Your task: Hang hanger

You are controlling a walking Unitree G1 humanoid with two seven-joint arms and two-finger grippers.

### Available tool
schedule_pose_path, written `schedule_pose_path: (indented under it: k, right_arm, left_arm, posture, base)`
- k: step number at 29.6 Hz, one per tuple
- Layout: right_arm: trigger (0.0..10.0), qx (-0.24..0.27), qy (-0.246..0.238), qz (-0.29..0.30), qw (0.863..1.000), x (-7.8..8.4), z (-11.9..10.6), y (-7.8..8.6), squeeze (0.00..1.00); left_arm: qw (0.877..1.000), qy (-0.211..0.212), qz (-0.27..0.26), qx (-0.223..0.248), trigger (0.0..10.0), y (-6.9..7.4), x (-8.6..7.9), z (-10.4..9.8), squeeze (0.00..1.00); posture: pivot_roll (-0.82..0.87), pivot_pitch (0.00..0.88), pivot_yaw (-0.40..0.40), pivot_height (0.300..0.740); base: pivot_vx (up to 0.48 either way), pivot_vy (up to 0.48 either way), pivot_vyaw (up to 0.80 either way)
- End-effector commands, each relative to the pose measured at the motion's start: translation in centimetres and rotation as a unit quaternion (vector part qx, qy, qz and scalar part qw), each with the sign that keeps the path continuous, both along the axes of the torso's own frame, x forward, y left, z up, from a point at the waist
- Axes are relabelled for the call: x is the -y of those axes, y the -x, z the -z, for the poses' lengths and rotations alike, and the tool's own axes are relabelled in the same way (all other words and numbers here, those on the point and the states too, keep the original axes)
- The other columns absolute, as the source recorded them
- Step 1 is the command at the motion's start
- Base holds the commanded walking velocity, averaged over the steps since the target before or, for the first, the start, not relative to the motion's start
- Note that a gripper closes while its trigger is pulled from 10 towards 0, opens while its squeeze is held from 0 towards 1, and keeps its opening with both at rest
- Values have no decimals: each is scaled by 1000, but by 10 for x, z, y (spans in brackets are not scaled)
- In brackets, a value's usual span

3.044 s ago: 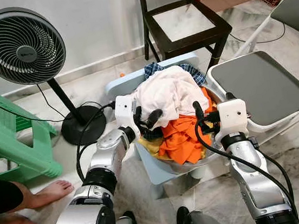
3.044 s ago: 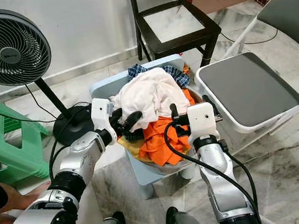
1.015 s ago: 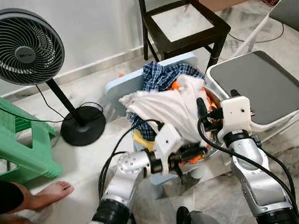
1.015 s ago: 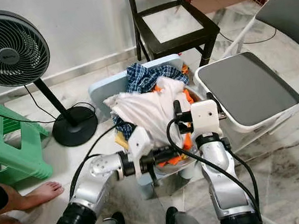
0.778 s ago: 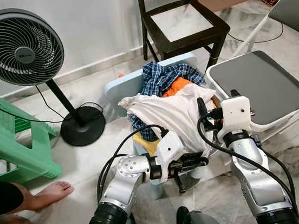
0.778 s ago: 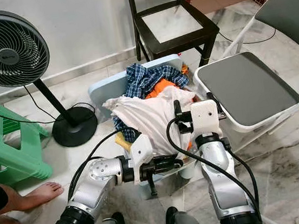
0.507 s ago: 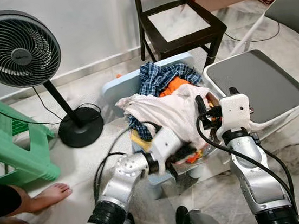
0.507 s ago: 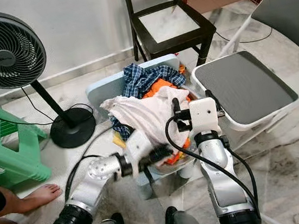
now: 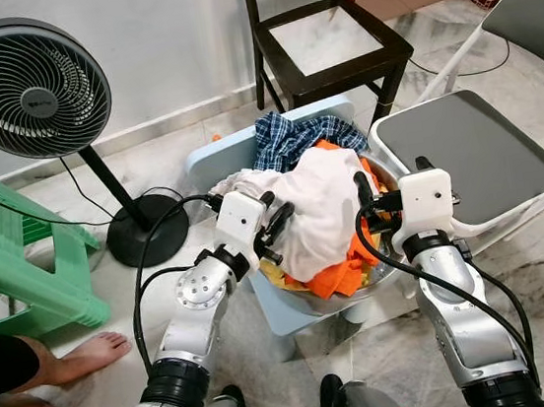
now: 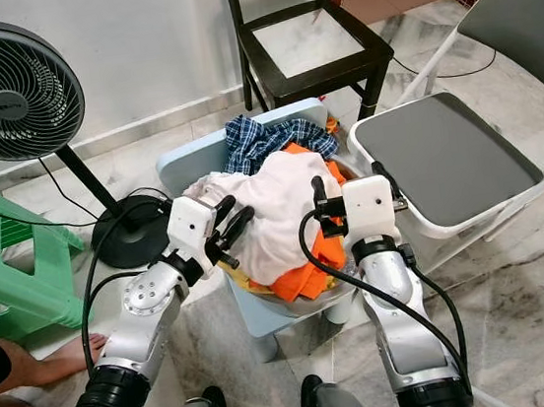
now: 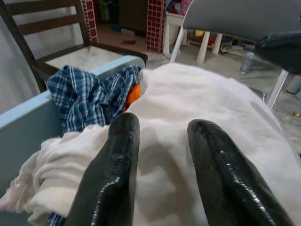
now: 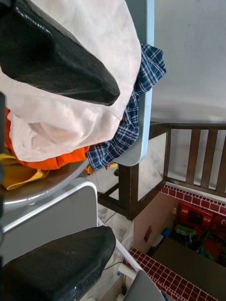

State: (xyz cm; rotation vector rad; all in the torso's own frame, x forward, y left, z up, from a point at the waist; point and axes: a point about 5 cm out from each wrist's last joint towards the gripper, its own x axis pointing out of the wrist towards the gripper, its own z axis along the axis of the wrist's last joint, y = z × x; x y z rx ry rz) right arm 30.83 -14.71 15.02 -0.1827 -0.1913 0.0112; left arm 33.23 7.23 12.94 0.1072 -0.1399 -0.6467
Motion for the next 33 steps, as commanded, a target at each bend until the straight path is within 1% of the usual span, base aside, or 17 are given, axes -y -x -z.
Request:
schedule_pose_path:
  k: [1, 4, 5, 7, 8, 10, 16, 20, 21, 22, 23, 28, 29, 30, 31, 32, 33]
  right_arm:
    - [10000, -5, 0, 3, 1000, 1, 4, 1, 0]
    - [10000, -4, 1, 5, 1000, 2, 4, 1, 0]
    - [10000, -4, 1, 5, 1000, 2, 4, 1, 0]
    - [10000, -4, 1, 6, 1000, 3, 4, 2, 0]
    - [10000, -5, 1, 7, 1000, 3, 4, 2, 0]
    - [10000, -5, 0, 6, 1000, 2, 4, 3, 0]
    - [10000, -4, 0, 3, 1000, 1, 4, 3, 0]
    - [10000, -6, 2, 2, 1000, 1, 4, 6, 0]
    - [10000, -6, 3, 1, 1000, 1, 4, 7, 0]
    - [10000, -7, 3, 1, 1000, 1, 5, 8, 0]
    - [10000, -7, 4, 2, 1000, 1, 5, 9, 0]
    - [10000, -9, 6, 3, 1000, 1, 6, 12, 0]
    - [10000, -9, 6, 3, 1000, 1, 6, 12, 0]
    - [10000, -9, 6, 5, 1000, 2, 5, 13, 0]
    - [10000, -9, 6, 5, 1000, 2, 5, 13, 0]
    - [10000, -8, 6, 7, 1000, 2, 5, 13, 0]
    - [10000, -7, 7, 8, 1000, 2, 4, 13, 0]
  left_arm:
    - [1000, 3, -14, 8, 10000, -1, -4, -2, 1000]
    - [997, 25, -62, 29, 10000, -9, -19, -14, 1000]
    - [997, 25, -62, 29, 10000, -9, -19, -14, 1000]
    - [993, 40, -109, 27, 10000, -16, -35, -19, 1000]
    - [987, 49, -152, 13, 10000, -24, -53, -20, 1000]
    - [982, 59, -181, -3, 10000, -31, -67, -20, 1000]
    - [973, 77, -210, -49, 10000, -42, -81, -16, 1000]
    - [970, 99, -208, -80, 10000, -46, -81, -13, 1000]
    - [971, 99, -202, -85, 10000, -47, -79, -12, 969]
    - [971, 99, -197, -91, 10000, -48, -77, -11, 682]
    - [971, 100, -194, -96, 10000, -49, -75, -11, 0]
    - [975, 113, -152, -119, 10000, -51, -56, -10, 0]
    - [975, 113, -152, -119, 10000, -51, -56, -10, 0]
    - [977, 114, -123, -134, 10000, -50, -41, -6, 0]
    - [977, 114, -123, -134, 10000, -50, -41, -6, 0]
    - [976, 114, -102, -155, 10000, -48, -30, -1, 0]
    - [976, 115, -95, -162, 10000, -47, -27, 1, 0]
  posture:
    - [102, 239, -26, 740]
    - [99, 240, -25, 740]
    - [99, 240, -25, 740]
    - [100, 240, -24, 740]
    - [100, 241, -25, 740]
    - [99, 242, -25, 740]
    - [95, 253, -31, 740]
    - [81, 271, -33, 740]
    - [80, 272, -33, 740]
    - [74, 276, -33, 740]
    - [74, 276, -33, 740]
    - [59, 283, -29, 740]
    - [59, 283, -29, 740]
    - [55, 284, -27, 740]
    - [55, 284, -27, 740]
    - [48, 284, -24, 740]
    - [47, 285, -23, 740]
  base:
    - [0, 0, 0]
    - [0, 0, 0]
    - [0, 0, 0]
    - [0, 0, 0]
    - [0, 0, 0]
    - [0, 0, 0]
    - [0, 0, 0]
    - [0, 0, 0]
    - [0, 0, 0]
    - [0, 0, 0]
    - [0, 0, 0]
    - [0, 0, 0]
    - [0, 0, 0]
    - [0, 0, 0]
    - [0, 0, 0]
    - [0, 0, 0]
    - [0, 0, 0]
